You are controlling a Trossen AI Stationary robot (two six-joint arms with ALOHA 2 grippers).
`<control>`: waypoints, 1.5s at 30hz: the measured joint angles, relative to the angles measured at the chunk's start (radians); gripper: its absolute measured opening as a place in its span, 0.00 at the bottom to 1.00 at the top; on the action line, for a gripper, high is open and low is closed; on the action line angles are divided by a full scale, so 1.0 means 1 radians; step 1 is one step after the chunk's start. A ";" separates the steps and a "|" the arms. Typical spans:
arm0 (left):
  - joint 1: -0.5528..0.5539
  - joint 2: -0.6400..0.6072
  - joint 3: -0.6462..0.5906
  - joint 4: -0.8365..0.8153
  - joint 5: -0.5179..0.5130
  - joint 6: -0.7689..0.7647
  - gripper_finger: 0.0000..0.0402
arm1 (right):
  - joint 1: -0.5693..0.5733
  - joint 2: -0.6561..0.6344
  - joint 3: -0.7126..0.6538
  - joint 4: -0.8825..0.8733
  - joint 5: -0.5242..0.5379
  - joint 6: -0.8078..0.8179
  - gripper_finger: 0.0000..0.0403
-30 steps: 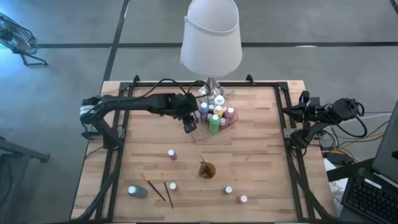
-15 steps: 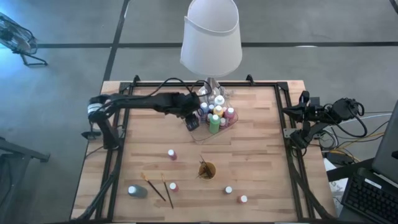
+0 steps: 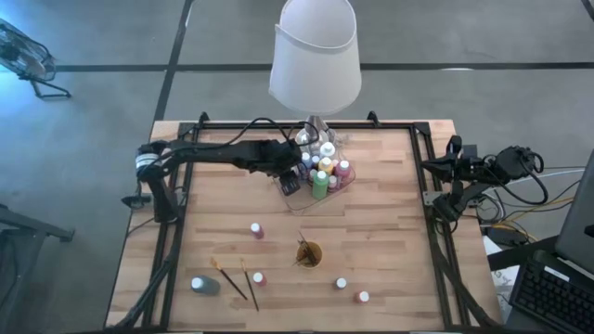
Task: Pick & Place Paint Supplies
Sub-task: Put the purple bottle into the transparent bin, then put the dark green bottle into the transparent bin
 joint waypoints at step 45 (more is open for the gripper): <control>-0.077 0.005 0.347 -0.579 -0.013 -0.092 0.48 | 0.000 0.000 0.000 0.000 0.000 0.000 0.02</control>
